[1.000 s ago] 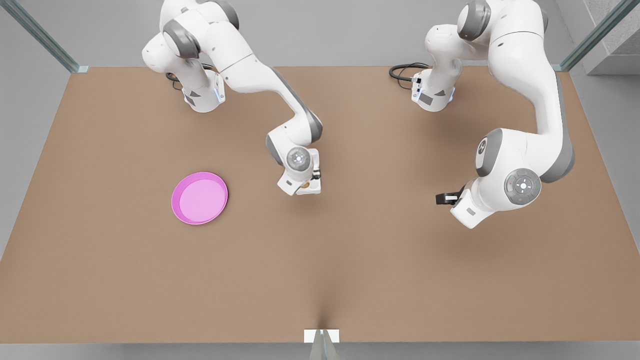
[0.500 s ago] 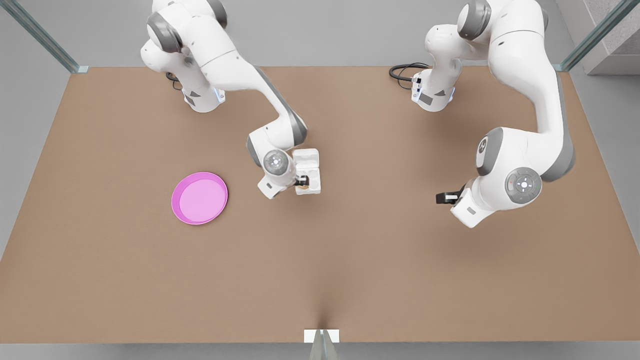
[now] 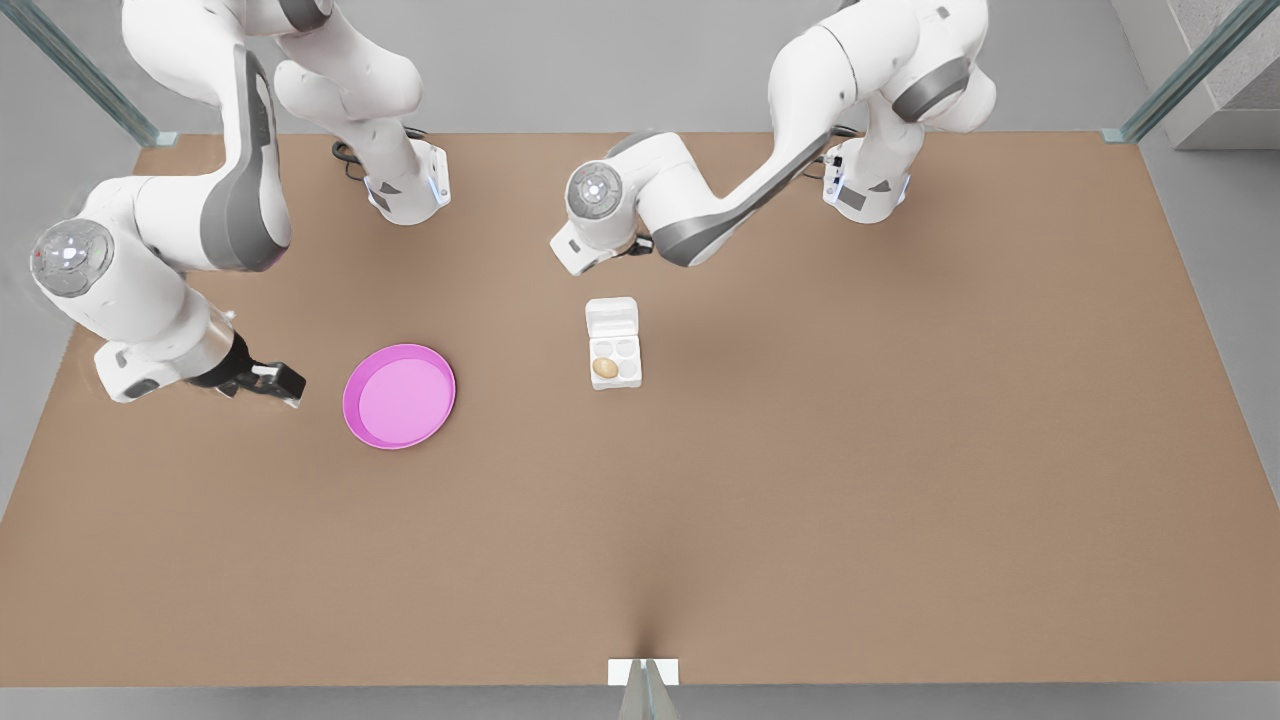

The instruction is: Pack egg into the box and close the box lid

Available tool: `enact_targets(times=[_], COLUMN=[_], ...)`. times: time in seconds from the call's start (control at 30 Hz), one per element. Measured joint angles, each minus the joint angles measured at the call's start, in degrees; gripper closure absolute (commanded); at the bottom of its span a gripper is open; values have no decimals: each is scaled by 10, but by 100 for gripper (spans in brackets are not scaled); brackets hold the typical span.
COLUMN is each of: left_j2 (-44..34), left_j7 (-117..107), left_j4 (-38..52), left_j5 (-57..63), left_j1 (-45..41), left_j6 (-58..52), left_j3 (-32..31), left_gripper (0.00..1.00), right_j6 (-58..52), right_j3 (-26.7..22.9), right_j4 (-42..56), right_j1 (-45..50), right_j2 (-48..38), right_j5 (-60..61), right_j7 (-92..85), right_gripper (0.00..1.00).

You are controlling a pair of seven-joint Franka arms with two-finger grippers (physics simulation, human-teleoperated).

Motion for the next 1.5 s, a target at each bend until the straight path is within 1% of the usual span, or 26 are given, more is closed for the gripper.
enact_targets(times=[0.03,0.07,0.1,0.13,0.17,0.23,0.37,0.6,0.67,0.77,1.17,1.2,1.23,1.27,1.3,1.37,1.43,1.47,1.5], left_j2=[11,19,23,27,32,37,64,100,108,109,115,110,106,101,80,29,2,-16,-47], left_j7=[-26,-50,-73,-95,-116,-154,-221,-306,-324,-347,-382,-381,-378,-374,-366,-342,-304,-269,-228], left_j4=[-4,-8,-11,-13,-23,-39,-58,-61,-61,-57,-43,-27,6,38,57,87,123,158,169], left_j5=[7,14,21,26,33,48,88,135,145,156,163,160,152,147,151,175,192,186,142], left_j1=[-3,-7,-11,-18,-25,-40,-59,-50,-47,-32,49,58,84,128,172,268,333,312,288], left_j6=[17,32,45,56,69,95,138,173,178,182,188,176,152,125,99,57,13,-17,-45], left_j3=[0,0,0,0,0,0,0,0,0,-1,-1,-7,-29,-66,-88,-109,-107,-6,125], left_gripper=[79,79,79,79,79,79,79,79,79,79,79,79,79,48,0,0,0,0,0], right_j6=[-11,-21,-29,-36,-42,-46,-45,-38,-39,-41,-55,-54,-54,-54,-54,-53,-52,-51,-50], right_j3=[-2,-4,-4,5,30,51,60,62,70,80,89,89,90,90,90,90,89,89,89], right_j4=[5,11,15,16,15,13,13,13,13,13,15,14,13,13,13,13,13,13,13], right_j1=[26,28,9,-27,-76,-118,-116,-118,-116,-109,-111,-111,-111,-111,-111,-111,-112,-113,-113], right_j2=[0,-1,-2,-5,-4,-1,2,0,-2,-3,-6,-5,-5,-5,-6,-2,-1,-1,0], right_j5=[-2,-5,-8,-10,-13,-16,-18,-20,-20,-20,-23,-24,-24,-25,-25,-26,-27,-27,-27], right_j7=[-9,-18,-27,-34,-41,-55,-77,-106,-113,-121,-143,-144,-145,-146,-147,-149,-151,-151,-152], right_gripper=[0,0,0,0,0,0,0,0,0,0,0,0,0,0,0,0,0,0,0])
